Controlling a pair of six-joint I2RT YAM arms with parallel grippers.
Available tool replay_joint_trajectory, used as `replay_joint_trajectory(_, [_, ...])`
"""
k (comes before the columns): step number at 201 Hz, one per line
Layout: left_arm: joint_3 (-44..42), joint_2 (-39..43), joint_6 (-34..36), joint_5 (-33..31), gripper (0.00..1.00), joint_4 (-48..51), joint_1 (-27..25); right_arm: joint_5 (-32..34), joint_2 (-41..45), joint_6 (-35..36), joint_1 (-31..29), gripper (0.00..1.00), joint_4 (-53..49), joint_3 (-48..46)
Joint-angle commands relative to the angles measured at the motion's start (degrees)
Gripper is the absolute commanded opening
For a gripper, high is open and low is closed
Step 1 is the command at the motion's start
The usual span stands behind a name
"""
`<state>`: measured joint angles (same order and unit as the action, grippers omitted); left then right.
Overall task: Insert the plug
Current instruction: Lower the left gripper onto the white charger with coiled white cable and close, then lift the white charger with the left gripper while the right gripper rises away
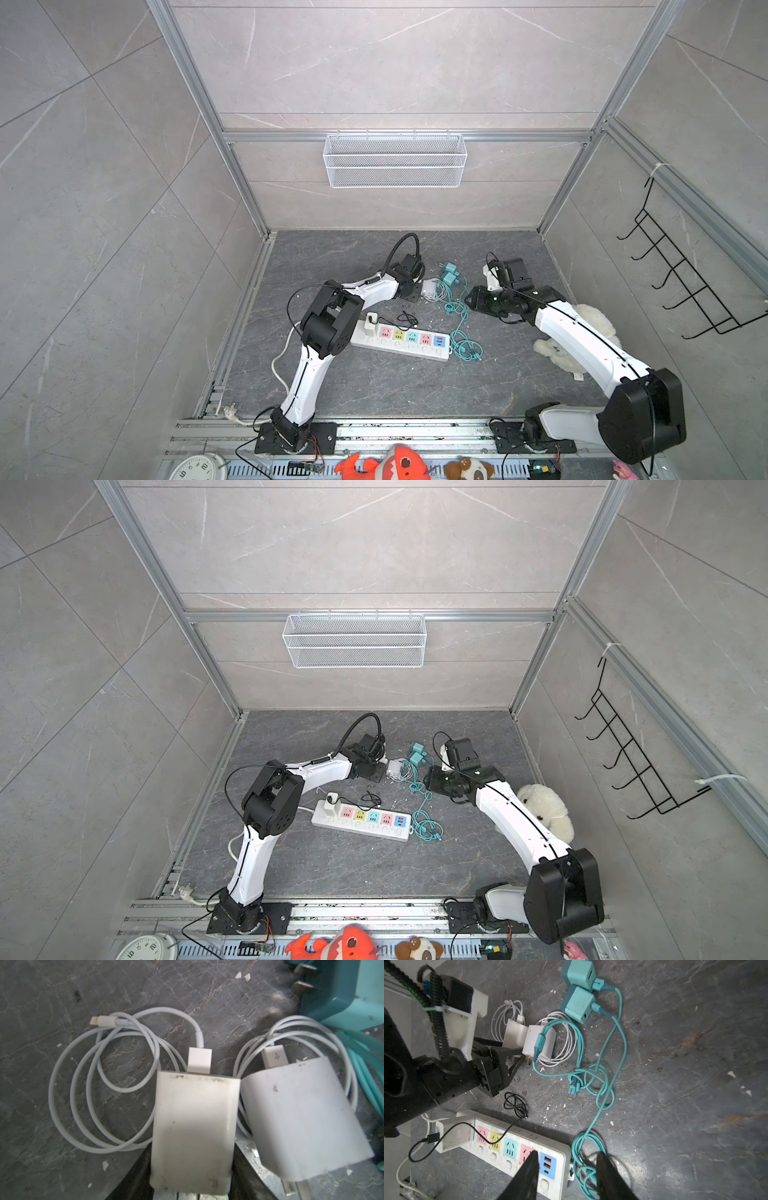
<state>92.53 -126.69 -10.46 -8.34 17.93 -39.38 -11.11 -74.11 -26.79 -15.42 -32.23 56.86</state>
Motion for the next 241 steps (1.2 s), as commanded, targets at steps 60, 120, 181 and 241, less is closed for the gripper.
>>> replay_joint_trajectory(60, [-2.86, 12.95, -0.33, -9.80, 0.37, -15.40, 0.69, 2.66, 4.91, -1.40, 5.85, 0.49, -3.60, -3.20])
replay_joint_trajectory(120, [-13.44, 21.71, 4.75, 3.90, 0.37, -43.95, 0.70, -5.67, -5.74, -2.79, 10.57, 0.49, 3.67, 3.18])
replay_joint_trajectory(181, [-38.15, 30.42, 7.15, 9.88, 0.36, -73.88, 0.70, -14.70, -20.97, -6.87, 11.20, 0.47, 7.43, 23.32])
replay_joint_trajectory(241, [-57.47, 37.13, 14.87, 16.44, 0.33, -93.06, -3.42, -22.90, -30.94, -9.56, 9.61, 0.46, 4.01, 41.83])
